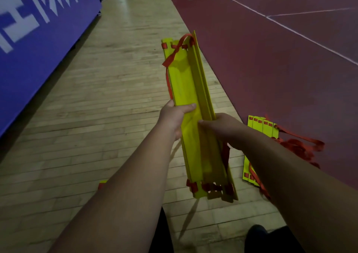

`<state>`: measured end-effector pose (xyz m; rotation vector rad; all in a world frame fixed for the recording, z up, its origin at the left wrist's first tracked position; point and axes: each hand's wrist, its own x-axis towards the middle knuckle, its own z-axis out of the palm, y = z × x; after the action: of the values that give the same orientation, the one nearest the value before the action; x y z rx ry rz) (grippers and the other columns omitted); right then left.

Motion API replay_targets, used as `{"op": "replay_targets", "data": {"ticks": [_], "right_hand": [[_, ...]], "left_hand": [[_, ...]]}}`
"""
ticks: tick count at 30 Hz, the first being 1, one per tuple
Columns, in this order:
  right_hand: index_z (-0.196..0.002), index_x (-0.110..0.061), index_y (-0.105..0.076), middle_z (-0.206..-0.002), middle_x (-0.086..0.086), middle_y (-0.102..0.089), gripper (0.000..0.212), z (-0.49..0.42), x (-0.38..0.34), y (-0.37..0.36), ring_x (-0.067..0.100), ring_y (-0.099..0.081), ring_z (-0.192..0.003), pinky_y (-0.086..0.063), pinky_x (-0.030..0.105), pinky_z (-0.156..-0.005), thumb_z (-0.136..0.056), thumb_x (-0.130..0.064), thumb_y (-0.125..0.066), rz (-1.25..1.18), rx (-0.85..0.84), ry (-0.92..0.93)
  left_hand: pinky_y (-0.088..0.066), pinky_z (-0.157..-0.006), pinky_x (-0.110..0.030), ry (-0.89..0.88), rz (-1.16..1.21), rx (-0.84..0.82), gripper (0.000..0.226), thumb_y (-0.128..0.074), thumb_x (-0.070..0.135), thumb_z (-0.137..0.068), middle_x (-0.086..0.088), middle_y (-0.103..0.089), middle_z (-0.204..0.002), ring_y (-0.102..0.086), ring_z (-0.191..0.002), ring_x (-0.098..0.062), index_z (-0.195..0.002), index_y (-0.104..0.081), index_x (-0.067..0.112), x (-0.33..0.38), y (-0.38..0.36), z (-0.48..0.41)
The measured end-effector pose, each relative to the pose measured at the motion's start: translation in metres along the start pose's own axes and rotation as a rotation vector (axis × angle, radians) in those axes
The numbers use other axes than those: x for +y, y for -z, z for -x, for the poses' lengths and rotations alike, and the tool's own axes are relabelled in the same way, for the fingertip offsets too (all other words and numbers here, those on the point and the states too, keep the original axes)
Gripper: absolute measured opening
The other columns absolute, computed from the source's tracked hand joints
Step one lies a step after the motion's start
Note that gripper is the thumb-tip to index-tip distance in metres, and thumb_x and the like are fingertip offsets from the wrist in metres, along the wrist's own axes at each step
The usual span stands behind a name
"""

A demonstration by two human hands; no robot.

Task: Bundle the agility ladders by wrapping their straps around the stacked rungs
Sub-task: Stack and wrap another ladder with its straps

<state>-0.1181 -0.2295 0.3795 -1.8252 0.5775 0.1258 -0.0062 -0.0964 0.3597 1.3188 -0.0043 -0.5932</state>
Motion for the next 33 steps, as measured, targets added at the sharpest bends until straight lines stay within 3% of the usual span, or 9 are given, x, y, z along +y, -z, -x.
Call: {"op": "replay_targets", "data": {"ticks": [3, 8, 10, 12, 14, 18, 24, 29, 33], "right_hand": [[-0.125, -0.014, -0.075, -0.11, 0.009, -0.081, 0.033, -0.002, 0.003, -0.004, 0.029, -0.078, -0.1, -0.061, 0.053, -0.099, -0.106, -0.039, -0.065, 0.018, 0.03, 0.013], [-0.109, -0.017, -0.078, -0.097, 0.008, -0.081, 0.055, 0.0, 0.003, -0.012, 0.027, -0.079, -0.092, -0.063, 0.054, -0.092, -0.1, -0.068, -0.059, 0.102, 0.045, 0.059], [-0.106, -0.015, -0.078, -0.096, 0.009, -0.081, 0.073, 0.001, 0.003, -0.012, 0.028, -0.079, -0.091, -0.063, 0.056, -0.092, -0.088, -0.083, -0.059, 0.105, 0.047, 0.042], [-0.106, -0.013, -0.077, -0.097, 0.01, -0.081, 0.084, 0.001, 0.003, -0.01, 0.029, -0.079, -0.091, -0.063, 0.058, -0.093, -0.079, -0.091, -0.06, 0.074, 0.039, 0.024], [-0.105, -0.012, -0.077, -0.096, 0.009, -0.082, 0.08, 0.0, 0.004, -0.007, 0.029, -0.079, -0.091, -0.063, 0.057, -0.093, -0.085, -0.087, -0.06, 0.051, 0.037, 0.025], [-0.102, -0.013, -0.079, -0.091, 0.005, -0.083, 0.077, 0.001, 0.003, -0.004, 0.023, -0.081, -0.088, -0.064, 0.05, -0.093, -0.092, -0.084, -0.052, -0.015, 0.009, 0.042], [-0.1, -0.012, -0.08, -0.091, 0.01, -0.082, 0.087, 0.007, 0.0, -0.008, 0.028, -0.08, -0.089, -0.063, 0.053, -0.095, -0.083, -0.092, -0.051, -0.019, -0.016, 0.093], [-0.105, -0.015, -0.081, -0.095, 0.008, -0.083, 0.091, 0.006, 0.002, -0.008, 0.026, -0.081, -0.093, -0.061, 0.055, -0.099, -0.078, -0.097, -0.052, -0.038, -0.037, 0.113], [-0.106, -0.015, -0.08, -0.095, 0.007, -0.083, 0.083, 0.007, -0.001, -0.007, 0.025, -0.081, -0.092, -0.062, 0.05, -0.096, -0.087, -0.089, -0.048, -0.052, -0.036, 0.123]], "left_hand": [[-0.062, -0.093, -0.063, 0.006, 0.009, -0.013, 0.04, -0.09, 0.011, -0.085, -0.008, -0.083, -0.111, -0.078, -0.108, -0.037, -0.121, -0.075, 0.02, 0.001, -0.004, 0.002], [-0.062, -0.059, -0.031, 0.013, 0.027, -0.032, 0.021, -0.078, 0.023, -0.101, -0.001, -0.083, -0.098, -0.08, -0.095, -0.021, -0.12, -0.073, 0.017, 0.003, -0.012, 0.012], [-0.059, -0.063, -0.025, 0.014, -0.029, -0.031, 0.03, -0.066, 0.037, -0.108, 0.005, -0.075, -0.114, -0.075, -0.102, -0.007, -0.132, -0.067, 0.019, 0.01, -0.014, 0.018], [-0.055, -0.094, -0.031, 0.017, -0.079, -0.027, 0.057, -0.053, 0.051, -0.111, 0.0, -0.06, -0.15, -0.059, -0.136, -0.015, -0.156, -0.054, 0.016, 0.012, -0.013, 0.02], [-0.049, -0.106, -0.041, 0.015, -0.065, 0.006, 0.065, -0.048, 0.057, -0.111, 0.003, -0.049, -0.159, -0.047, -0.146, -0.018, -0.161, -0.046, 0.016, 0.014, -0.013, 0.017], [-0.055, -0.106, -0.06, 0.088, 0.031, -0.002, 0.062, -0.061, 0.06, -0.101, -0.005, -0.059, -0.156, -0.059, -0.139, -0.028, -0.154, -0.056, 0.028, 0.013, -0.011, 0.013], [-0.066, -0.075, -0.05, 0.014, 0.075, -0.1, 0.032, -0.053, 0.034, -0.115, -0.008, -0.079, -0.122, -0.081, -0.1, -0.028, -0.144, -0.062, 0.027, 0.012, -0.01, 0.017], [-0.063, -0.091, -0.062, 0.025, 0.101, -0.138, 0.033, -0.059, 0.044, -0.11, -0.009, -0.079, -0.126, -0.078, -0.111, -0.035, -0.141, -0.062, 0.031, 0.008, -0.011, 0.014], [-0.055, -0.103, -0.069, 0.063, 0.081, -0.059, 0.067, -0.055, 0.078, -0.095, -0.007, -0.071, -0.143, -0.071, -0.126, -0.036, -0.149, -0.056, 0.038, 0.011, -0.016, 0.012]]}}
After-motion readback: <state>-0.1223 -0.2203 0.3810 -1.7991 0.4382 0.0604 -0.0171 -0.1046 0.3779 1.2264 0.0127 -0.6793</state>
